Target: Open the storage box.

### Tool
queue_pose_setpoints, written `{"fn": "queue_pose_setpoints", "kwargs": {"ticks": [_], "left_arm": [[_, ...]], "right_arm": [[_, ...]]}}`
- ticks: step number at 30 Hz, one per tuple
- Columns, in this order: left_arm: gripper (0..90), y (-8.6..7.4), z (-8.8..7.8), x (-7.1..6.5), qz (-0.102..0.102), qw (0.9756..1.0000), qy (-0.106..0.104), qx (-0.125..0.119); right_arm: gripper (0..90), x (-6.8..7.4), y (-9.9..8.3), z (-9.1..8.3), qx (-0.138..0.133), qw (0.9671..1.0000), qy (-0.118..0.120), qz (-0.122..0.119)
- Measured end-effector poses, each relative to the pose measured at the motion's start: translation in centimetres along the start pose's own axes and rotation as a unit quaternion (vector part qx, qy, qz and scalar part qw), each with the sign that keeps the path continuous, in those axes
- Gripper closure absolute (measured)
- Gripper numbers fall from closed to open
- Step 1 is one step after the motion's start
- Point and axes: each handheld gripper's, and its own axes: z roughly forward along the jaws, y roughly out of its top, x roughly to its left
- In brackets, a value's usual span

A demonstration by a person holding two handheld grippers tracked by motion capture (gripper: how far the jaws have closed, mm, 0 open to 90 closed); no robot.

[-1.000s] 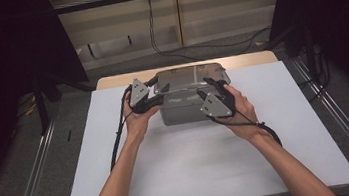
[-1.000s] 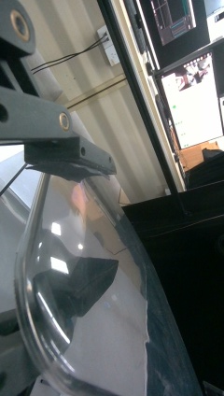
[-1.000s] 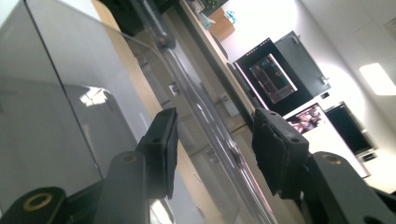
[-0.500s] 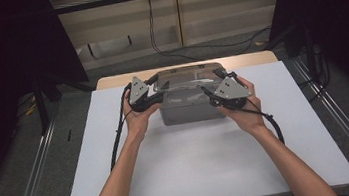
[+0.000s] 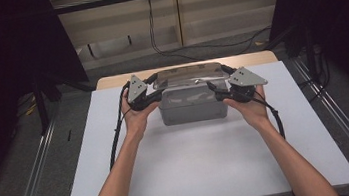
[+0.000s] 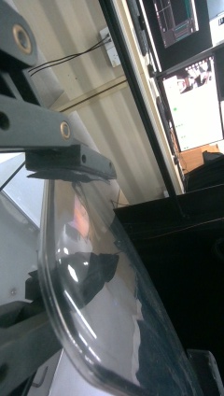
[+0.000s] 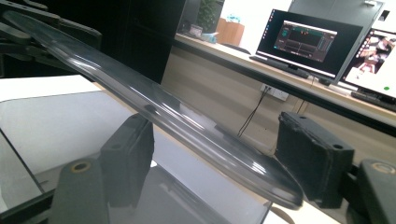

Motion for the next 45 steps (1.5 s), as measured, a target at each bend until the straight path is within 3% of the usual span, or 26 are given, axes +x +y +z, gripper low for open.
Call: {"fn": "queue_pose_setpoints", "kwargs": {"ticks": [8, 12, 20, 22, 27, 36, 45], "left_arm": [[53.4, 0.3, 0.1, 0.2, -0.001, 1.0, 0.001, -0.001], [53.8, 0.4, 0.1, 0.3, 0.0, 1.0, 0.002, 0.001], [54.2, 0.7, 0.3, 0.6, -0.008, 1.0, 0.002, -0.003], [54.4, 0.8, 0.3, 0.7, -0.01, 0.9999, 0.002, -0.005], [55.5, 1.0, 0.4, 0.9, -0.008, 1.0, 0.001, -0.005], [56.8, 1.1, 0.7, 1.5, -0.019, 0.9998, 0.003, -0.01], [58.8, 1.4, 0.9, 1.8, -0.016, 0.9998, 0.01, -0.01]], "right_arm": [[28.4, -1.3, -0.5, 0.3, -0.004, 0.9997, -0.008, 0.022], [29.6, -1.7, -1.1, 0.5, 0.007, 0.9997, -0.013, 0.021], [35.0, -2.3, -1.2, 0.8, 0.003, 0.9995, -0.018, 0.024], [34.4, -2.6, -1.1, 1.0, 0.018, 0.9994, -0.017, 0.024], [38.8, -3.8, -0.8, 1.8, 0.022, 0.9992, -0.014, 0.031], [49.0, -4.6, -1.3, 2.6, 0.023, 0.9988, -0.009, 0.042], [56.9, -5.4, -1.4, 3.5, 0.017, 0.9986, -0.006, 0.049]]}}
